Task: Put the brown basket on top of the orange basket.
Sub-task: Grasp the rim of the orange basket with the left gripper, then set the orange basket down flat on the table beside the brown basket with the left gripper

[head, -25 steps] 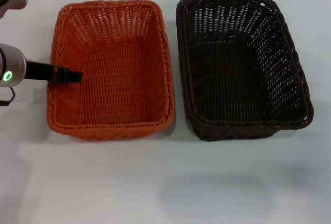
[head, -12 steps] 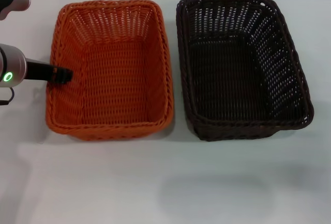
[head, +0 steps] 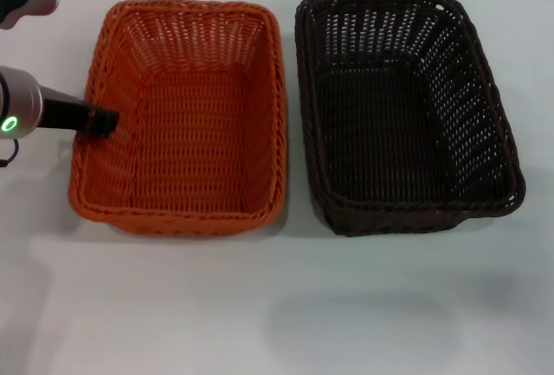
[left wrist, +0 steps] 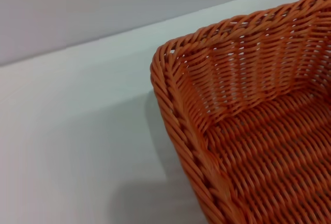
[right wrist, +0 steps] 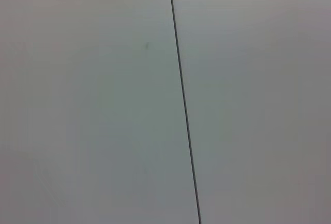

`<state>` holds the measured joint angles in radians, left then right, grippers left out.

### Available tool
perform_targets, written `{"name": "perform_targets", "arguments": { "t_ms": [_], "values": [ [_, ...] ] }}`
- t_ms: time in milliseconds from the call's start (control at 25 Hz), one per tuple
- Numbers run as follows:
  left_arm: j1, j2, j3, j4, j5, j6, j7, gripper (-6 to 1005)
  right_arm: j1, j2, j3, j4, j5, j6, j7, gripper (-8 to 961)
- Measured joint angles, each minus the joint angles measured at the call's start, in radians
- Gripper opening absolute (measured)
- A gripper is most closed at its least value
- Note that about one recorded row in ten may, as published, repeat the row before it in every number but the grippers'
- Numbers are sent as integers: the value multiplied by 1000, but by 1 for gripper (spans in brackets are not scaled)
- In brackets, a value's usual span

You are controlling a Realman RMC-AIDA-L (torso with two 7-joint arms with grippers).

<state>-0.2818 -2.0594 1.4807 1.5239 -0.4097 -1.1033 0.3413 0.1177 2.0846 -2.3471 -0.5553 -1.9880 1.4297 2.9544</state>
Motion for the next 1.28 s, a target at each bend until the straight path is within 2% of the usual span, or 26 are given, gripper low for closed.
{"name": "perform_targets", "arguments": {
  "t_ms": [200, 240, 280, 320, 400, 440, 480, 520, 680, 800, 880, 920, 1080, 1280],
  "values": [
    [-32, -1, -49, 4, -4, -22, 93, 261, -3, 0, 2, -1, 0, 6, 0, 832],
    [-44, -1, -79, 4, -8, -28, 129, 260, -3, 0, 2, -2, 0, 7, 0, 832],
    [-68, 0, -153, 0, -59, -41, 227, 260, -4, 0, 3, -3, 0, 8, 0, 832],
    [-68, 0, -153, 0, -59, -41, 227, 256, -4, 0, 3, -3, 0, 8, 0, 832],
    [-107, 2, -269, -11, -162, -88, 398, 249, -5, 0, 3, -3, 0, 8, 0, 832],
    [-107, 2, -269, -11, -162, -88, 398, 246, -5, 0, 3, -4, 0, 9, 0, 832],
    [-145, 2, -340, -28, -194, -132, 475, 242, -6, 0, 3, -6, 0, 13, 0, 832],
    [-145, 2, -340, -28, -194, -132, 475, 239, -6, 0, 3, -6, 0, 13, 0, 832],
    [-259, 9, -487, -105, -212, -267, 635, 219, -7, -1, 3, -5, 0, 22, 0, 832],
    [-284, 11, -513, -129, -222, -303, 671, 194, -7, -1, 2, -5, 0, 23, 0, 831],
    [-358, 15, -579, -193, -290, -421, 798, 184, -7, -2, 2, -6, 0, 23, 0, 831],
    [-358, 15, -579, -193, -290, -421, 798, 182, -7, -2, 2, -6, 0, 23, 0, 831],
    [-428, 21, -594, -252, -333, -485, 895, 177, -5, -2, -3, -7, 0, 23, 0, 831],
    [-473, 19, -595, -260, -330, -516, 979, 194, -7, -1, -4, -5, 0, 23, 0, 831]
  ]
}}
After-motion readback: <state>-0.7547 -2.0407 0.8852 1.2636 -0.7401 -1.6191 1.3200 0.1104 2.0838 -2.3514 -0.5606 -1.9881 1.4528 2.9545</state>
